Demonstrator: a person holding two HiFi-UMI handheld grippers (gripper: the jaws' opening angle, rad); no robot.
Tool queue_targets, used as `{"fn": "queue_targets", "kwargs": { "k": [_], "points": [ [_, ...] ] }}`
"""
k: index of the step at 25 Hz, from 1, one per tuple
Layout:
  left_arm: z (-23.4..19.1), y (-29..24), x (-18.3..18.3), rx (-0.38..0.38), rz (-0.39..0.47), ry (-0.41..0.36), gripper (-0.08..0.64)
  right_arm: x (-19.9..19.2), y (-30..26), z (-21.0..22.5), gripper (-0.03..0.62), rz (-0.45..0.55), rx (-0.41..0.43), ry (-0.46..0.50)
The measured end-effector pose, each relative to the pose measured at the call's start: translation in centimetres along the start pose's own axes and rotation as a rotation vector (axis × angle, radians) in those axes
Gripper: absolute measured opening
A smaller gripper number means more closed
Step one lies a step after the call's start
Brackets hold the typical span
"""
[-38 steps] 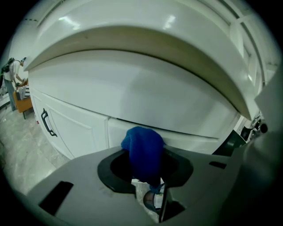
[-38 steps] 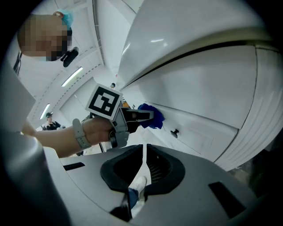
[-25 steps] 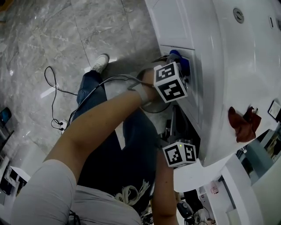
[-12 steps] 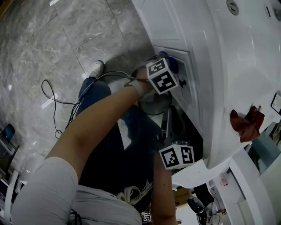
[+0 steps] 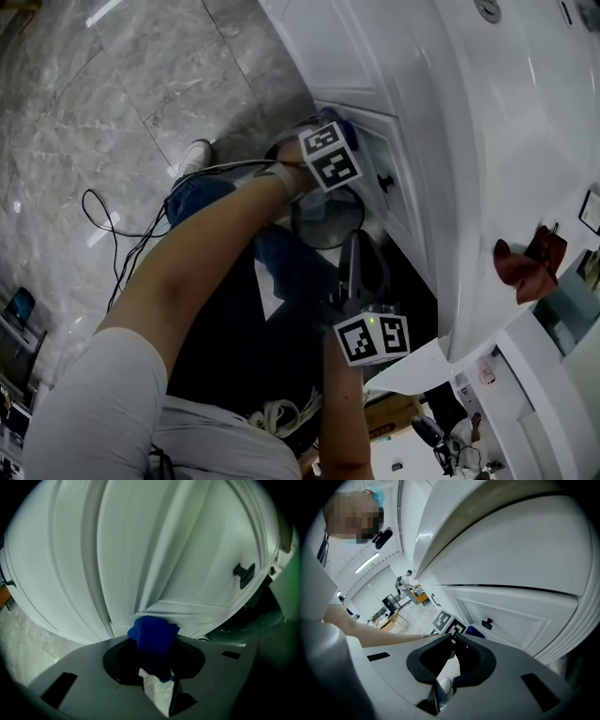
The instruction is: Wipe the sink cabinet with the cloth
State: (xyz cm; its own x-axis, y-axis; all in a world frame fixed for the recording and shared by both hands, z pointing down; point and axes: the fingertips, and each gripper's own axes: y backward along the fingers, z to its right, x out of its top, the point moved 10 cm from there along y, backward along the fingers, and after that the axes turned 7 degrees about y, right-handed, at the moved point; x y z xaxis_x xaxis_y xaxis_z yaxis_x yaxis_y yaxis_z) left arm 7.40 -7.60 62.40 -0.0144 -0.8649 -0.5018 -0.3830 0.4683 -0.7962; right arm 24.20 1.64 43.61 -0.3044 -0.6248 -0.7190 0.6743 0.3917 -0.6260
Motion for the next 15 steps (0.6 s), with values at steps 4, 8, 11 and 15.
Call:
{"fn": "queue_targets", "kwargs": {
  "k": [4, 8, 11, 15],
  "points": [
    [0.6, -0.7, -0.4, 0.002, 0.022, -0.002, 0.121, -0.7, -0.3, 0.3, 0.037, -0.003, -0.021, -0.018],
    [2.2, -1.3, -0.4, -0.036, 0.003, -0.006, 0.121, -0.8, -0.5, 0.1, 0.037, 0.001, -0.035, -0.029],
    [3.0, -1.4, -0.5, -0.059, -0.003, 0.000, 0.121, -0.6, -0.5, -0.1, 0.037, 0.013, -0.044, -0.039],
    [3.6, -0.7, -0.1, -0.078, -0.007, -0.034, 0.121, -0.3, 0.1, 0.0, 0.037, 0.023, -0.062, -0.046]
  ]
}}
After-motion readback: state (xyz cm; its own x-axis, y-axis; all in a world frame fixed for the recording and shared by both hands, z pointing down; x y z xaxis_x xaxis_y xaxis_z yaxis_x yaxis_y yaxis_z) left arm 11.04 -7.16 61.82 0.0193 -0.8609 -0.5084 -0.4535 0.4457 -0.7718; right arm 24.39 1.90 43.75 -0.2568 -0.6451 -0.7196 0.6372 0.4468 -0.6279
